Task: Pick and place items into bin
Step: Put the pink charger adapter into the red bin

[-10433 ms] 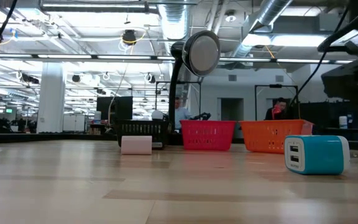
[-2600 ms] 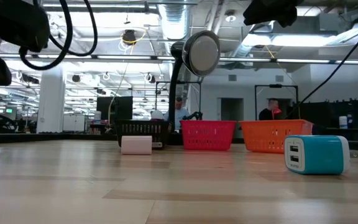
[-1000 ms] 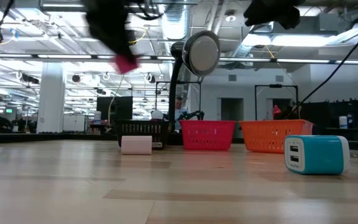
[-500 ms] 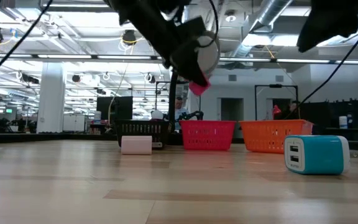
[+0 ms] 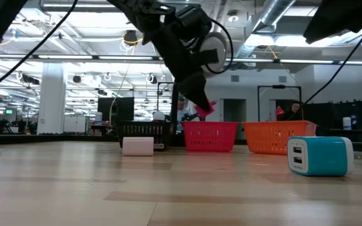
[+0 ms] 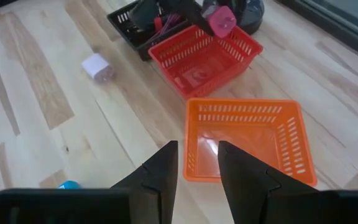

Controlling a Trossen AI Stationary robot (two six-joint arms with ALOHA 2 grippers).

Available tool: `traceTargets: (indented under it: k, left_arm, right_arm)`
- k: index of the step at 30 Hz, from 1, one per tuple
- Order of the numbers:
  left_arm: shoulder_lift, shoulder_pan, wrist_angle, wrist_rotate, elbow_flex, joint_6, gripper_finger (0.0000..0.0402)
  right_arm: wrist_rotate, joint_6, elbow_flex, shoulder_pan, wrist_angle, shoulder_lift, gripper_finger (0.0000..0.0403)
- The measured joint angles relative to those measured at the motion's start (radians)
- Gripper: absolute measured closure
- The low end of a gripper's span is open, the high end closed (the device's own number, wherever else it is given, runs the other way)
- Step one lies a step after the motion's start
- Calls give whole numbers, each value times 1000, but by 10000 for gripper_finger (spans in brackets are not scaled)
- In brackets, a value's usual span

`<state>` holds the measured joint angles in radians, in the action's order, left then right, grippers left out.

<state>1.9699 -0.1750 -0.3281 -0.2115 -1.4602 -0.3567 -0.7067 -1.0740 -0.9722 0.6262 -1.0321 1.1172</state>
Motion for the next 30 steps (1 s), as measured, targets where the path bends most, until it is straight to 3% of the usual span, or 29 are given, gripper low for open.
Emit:
traceTargets:
  k: [4,7,30]
  left_arm:
    - [27,3,-89,12,-59,7,262]
    - [32,3,-89,43,-60,39,262]
    - [113,6,-55,7,-58,108,234]
  right_arm:
    - [-1,0,0,0,0,0,294]
    - [-2,0,0,0,0,0,294]
    - [-2,8,0,0,16,0,294]
